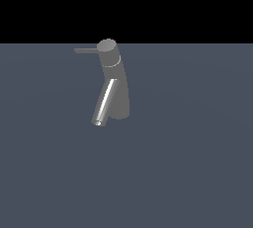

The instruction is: Turn on the faucet by rotating a designated handle.

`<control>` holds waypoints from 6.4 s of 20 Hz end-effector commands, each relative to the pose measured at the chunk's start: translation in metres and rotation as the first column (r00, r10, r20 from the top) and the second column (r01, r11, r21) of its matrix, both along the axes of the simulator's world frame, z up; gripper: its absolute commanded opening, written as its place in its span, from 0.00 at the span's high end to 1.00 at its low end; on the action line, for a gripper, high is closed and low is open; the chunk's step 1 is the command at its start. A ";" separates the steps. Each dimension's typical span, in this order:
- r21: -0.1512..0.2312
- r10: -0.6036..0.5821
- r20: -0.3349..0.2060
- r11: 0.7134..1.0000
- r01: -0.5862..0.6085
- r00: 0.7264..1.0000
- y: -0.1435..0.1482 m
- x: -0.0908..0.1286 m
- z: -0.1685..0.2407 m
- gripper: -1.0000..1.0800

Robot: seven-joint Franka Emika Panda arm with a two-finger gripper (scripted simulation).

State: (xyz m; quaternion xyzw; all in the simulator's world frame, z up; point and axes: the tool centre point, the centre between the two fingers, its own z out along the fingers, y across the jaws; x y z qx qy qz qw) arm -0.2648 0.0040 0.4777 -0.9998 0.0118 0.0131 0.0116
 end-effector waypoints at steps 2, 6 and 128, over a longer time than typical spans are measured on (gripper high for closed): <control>0.000 -0.001 0.000 1.000 0.001 1.000 0.000 0.000 0.000 1.00; 0.004 -0.014 -0.011 1.000 0.014 1.000 0.004 0.003 -0.005 1.00; 0.542 -0.971 0.031 -0.181 0.820 -0.235 0.123 0.224 -0.239 1.00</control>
